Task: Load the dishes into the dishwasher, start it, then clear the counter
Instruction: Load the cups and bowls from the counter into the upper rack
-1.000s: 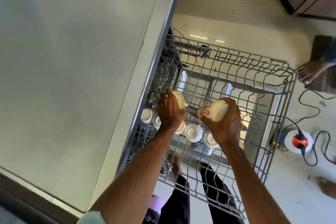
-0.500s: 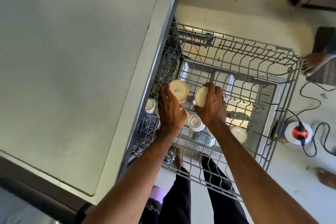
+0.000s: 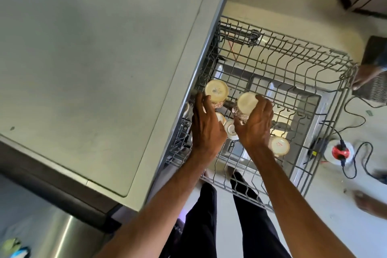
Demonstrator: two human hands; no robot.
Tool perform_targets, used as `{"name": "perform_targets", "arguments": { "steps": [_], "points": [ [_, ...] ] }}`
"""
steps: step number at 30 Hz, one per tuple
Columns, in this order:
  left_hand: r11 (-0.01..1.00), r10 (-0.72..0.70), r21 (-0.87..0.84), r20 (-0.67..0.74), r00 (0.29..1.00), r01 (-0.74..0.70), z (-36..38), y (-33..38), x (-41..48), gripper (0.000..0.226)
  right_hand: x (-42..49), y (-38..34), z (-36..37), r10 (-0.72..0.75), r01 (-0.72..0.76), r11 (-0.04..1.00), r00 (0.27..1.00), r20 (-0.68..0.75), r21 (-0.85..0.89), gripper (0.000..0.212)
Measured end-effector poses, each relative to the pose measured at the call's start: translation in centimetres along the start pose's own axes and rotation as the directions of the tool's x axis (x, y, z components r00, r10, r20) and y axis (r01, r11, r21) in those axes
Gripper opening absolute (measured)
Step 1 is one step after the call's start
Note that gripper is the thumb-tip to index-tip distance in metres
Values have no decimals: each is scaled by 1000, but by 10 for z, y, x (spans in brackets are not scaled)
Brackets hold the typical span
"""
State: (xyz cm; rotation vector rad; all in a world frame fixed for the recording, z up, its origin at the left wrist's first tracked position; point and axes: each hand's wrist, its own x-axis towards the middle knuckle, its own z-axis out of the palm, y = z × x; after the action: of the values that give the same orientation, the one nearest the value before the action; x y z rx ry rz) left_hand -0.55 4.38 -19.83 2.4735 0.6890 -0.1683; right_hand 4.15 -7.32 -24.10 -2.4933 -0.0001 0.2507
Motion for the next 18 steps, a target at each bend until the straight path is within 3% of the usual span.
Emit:
{"name": "perform_targets", "arguments": {
  "steps": [8, 13, 18],
  "points": [
    [965, 168, -208, 8, 986, -162, -77, 20, -93, 59, -88, -72, -74, 6, 1, 983, 999, -38, 184, 59],
    [948, 210, -235, -53, 976, -216, -151, 20, -146, 52, -129, -125, -114, -157, 157, 957, 987, -17, 244, 50],
    [964, 97, -225, -194, 976, -141, -217, 4, -184, 47, -154, -186, -142, -395, 341, 874, 914, 96, 345, 36]
  ]
}}
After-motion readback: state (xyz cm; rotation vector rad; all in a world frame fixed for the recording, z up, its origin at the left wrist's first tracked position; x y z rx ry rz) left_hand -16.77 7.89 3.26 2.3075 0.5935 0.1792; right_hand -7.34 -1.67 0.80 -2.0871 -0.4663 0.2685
